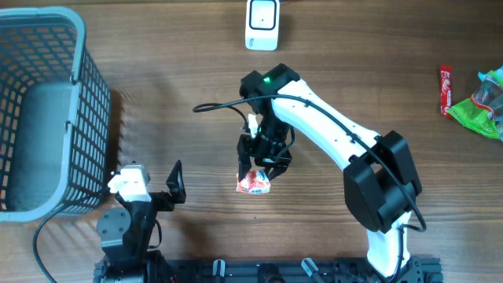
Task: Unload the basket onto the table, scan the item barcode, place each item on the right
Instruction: 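Lift the Kleenex pack and hold it in front of the scanner, then carry the Kleenex pack to the right edge and release it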
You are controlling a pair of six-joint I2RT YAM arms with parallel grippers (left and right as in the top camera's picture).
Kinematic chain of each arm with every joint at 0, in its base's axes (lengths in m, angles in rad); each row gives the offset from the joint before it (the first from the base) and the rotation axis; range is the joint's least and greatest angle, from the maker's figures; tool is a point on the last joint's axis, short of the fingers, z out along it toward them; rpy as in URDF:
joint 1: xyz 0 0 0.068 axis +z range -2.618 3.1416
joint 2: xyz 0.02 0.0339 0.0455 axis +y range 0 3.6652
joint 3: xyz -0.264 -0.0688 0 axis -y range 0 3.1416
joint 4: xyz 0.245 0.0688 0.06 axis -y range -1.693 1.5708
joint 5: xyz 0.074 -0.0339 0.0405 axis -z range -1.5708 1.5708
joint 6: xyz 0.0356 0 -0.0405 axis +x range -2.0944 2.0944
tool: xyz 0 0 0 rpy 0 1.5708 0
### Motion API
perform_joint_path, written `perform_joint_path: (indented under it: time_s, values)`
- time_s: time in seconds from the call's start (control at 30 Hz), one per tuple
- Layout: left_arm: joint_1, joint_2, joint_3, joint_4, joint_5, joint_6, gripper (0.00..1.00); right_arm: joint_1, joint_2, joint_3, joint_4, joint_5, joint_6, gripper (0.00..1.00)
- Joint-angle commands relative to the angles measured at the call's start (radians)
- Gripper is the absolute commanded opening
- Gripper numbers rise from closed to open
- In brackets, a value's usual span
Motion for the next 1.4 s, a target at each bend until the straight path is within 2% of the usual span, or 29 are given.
perform_joint_path:
  time_s: [0.0, 0.1, 0.3, 0.53, 0.67, 0.83, 0.97, 1.03, 1.07, 1.1, 1.13, 1.23, 1.3, 1.33, 1.37]
  values:
    - [0.0, -0.005, -0.003, 0.003, 0.002, -0.009, 1.0, -0.007, 0.007, 0.012, 0.136, 0.095, -0.038, 0.55]
    - [0.0, -0.005, -0.003, 0.003, 0.002, -0.009, 1.0, -0.07, 0.007, 0.016, 0.421, 0.261, 0.014, 0.53]
    - [0.0, -0.005, -0.003, 0.003, 0.002, -0.009, 1.0, -0.233, 0.008, 0.009, 1.077, 0.552, 0.004, 0.54]
    - [0.0, -0.005, -0.003, 0.003, 0.002, -0.009, 1.0, -0.236, 0.071, 0.009, 1.553, 0.616, -0.107, 0.52]
    - [0.0, -0.005, -0.003, 0.003, 0.002, -0.009, 1.0, -0.237, 0.206, 0.01, 1.842, 0.803, -0.175, 0.48]
    - [0.0, -0.005, -0.003, 0.003, 0.002, -0.009, 1.0, -0.237, 0.382, 0.01, 2.118, 0.82, -0.174, 0.48]
    - [0.0, -0.005, -0.003, 0.003, 0.002, -0.009, 1.0, -0.237, 0.397, 0.036, 2.121, 0.834, -0.176, 0.48]
    - [0.0, -0.005, -0.003, 0.003, 0.002, -0.009, 1.0, -0.238, 0.372, 0.082, 2.011, 0.882, -0.178, 0.48]
    - [0.0, -0.005, -0.003, 0.003, 0.002, -0.009, 1.0, -0.241, 0.339, 0.103, 1.917, 0.883, -0.188, 0.46]
    - [0.0, -0.005, -0.003, 0.003, 0.002, -0.009, 1.0, -0.25, 0.251, 0.111, 1.745, 0.896, -0.207, 0.43]
    - [0.0, -0.005, -0.003, 0.003, 0.002, -0.009, 1.0, -0.259, 0.203, 0.111, 1.658, 0.921, -0.207, 0.43]
    - [0.0, -0.005, -0.003, 0.003, 0.002, -0.009, 1.0, -0.323, -0.007, 0.111, 1.238, 1.02, -0.202, 0.43]
    - [0.0, -0.005, -0.003, 0.003, 0.002, -0.009, 1.0, -0.418, -0.092, 0.111, 0.995, 1.07, -0.204, 0.44]
    - [0.0, -0.005, -0.003, 0.003, 0.002, -0.009, 1.0, -0.462, -0.102, 0.111, 0.934, 1.089, -0.204, 0.43]
    - [0.0, -0.005, -0.003, 0.003, 0.002, -0.009, 1.0, -0.565, -0.098, 0.104, 0.853, 1.12, -0.203, 0.43]
